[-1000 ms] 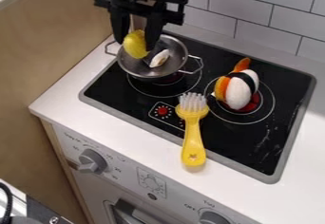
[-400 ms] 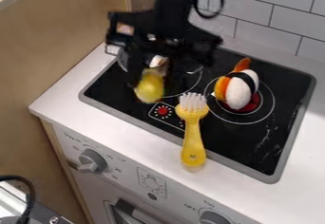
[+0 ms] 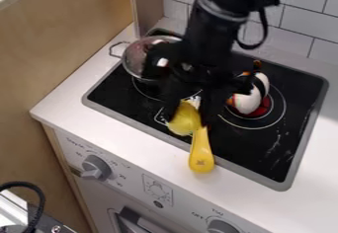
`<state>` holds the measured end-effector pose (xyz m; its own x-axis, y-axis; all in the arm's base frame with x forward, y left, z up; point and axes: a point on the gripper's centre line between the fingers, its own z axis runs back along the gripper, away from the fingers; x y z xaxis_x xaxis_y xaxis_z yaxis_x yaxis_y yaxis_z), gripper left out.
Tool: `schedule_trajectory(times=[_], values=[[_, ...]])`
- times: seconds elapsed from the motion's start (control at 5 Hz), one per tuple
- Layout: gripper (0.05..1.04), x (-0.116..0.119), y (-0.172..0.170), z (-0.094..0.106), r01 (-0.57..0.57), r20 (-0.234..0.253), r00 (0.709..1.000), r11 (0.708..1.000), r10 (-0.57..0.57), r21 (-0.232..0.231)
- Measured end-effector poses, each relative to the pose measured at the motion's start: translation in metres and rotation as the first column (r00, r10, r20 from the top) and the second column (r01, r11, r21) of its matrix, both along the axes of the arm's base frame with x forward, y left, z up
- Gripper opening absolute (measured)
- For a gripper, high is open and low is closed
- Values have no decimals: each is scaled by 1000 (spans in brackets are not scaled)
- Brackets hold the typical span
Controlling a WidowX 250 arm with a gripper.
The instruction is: Move the yellow object to bottom right of the burner
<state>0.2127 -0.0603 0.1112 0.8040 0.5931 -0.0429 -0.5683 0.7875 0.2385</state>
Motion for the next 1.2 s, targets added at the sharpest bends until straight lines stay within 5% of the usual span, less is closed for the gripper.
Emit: schedule_trajectory(times=[0.6,1.2], values=[[487,15,-26,-19,-96,-65,994,975,84,-200],[486,13,-56,-50,-190,-6,981,952,194,-240]])
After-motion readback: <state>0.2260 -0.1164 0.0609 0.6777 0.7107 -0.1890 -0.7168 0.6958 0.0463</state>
